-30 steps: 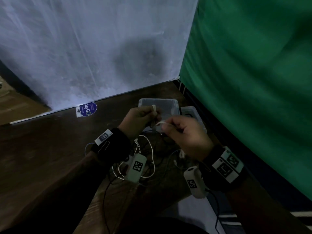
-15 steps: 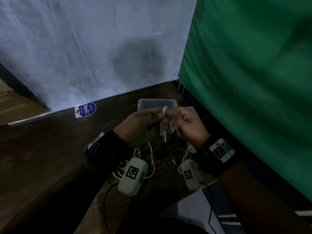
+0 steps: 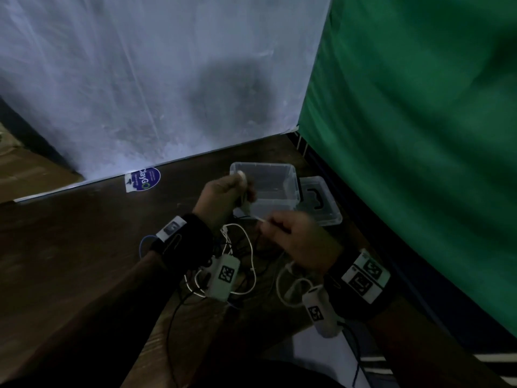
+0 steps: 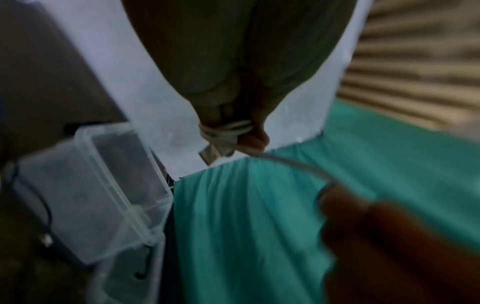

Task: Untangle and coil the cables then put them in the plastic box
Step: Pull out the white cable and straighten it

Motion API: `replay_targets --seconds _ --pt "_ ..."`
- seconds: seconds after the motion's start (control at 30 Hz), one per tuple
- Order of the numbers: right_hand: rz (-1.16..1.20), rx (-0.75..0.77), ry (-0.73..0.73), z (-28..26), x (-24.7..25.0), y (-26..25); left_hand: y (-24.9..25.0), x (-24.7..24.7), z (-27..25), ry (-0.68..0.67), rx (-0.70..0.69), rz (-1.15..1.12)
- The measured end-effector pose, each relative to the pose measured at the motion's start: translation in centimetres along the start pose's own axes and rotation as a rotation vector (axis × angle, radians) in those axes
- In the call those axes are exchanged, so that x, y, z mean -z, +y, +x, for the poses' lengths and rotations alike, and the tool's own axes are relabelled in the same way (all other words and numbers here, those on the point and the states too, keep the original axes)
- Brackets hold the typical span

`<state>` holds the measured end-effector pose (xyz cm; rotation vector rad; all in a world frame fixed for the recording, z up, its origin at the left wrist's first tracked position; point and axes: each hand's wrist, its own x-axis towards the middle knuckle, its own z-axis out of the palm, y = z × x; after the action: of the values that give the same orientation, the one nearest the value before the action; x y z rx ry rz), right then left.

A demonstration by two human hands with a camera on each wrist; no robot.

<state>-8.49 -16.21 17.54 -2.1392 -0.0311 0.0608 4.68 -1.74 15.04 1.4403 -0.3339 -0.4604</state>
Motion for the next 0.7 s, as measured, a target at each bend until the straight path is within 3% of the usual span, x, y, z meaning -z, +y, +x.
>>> replay_targets --seconds 0.1,0.23,0.33,0.47,0.6,0.7 --pt "0.026 0.043 0.111 0.8 2.3 -0.2 0.3 -1.8 -1.3 -0.198 0.042 0.154" --pt "0.023 0.109 0.306 1.9 4.5 1.6 1.4 -3.3 -2.2 -0.323 0.159 -0.066" --pt "0.073 0.109 0.328 2.0 4.8 2.6 2.3 -3.2 -2.5 -0.466 0.222 -0.151" --pt "0.328 0.112 0.332 2.1 3.9 4.1 2.9 -3.1 -3.4 -0.587 0.334 -0.436" --pt "0.453 -0.058 0.255 1.8 2.0 5.0 2.4 -3.1 -3.5 -0.618 0.365 -0.692" --pt "0.395 -0.163 0.159 1.4 0.2 5.4 1.6 -3.1 -2.6 -0.482 0.371 -0.855"
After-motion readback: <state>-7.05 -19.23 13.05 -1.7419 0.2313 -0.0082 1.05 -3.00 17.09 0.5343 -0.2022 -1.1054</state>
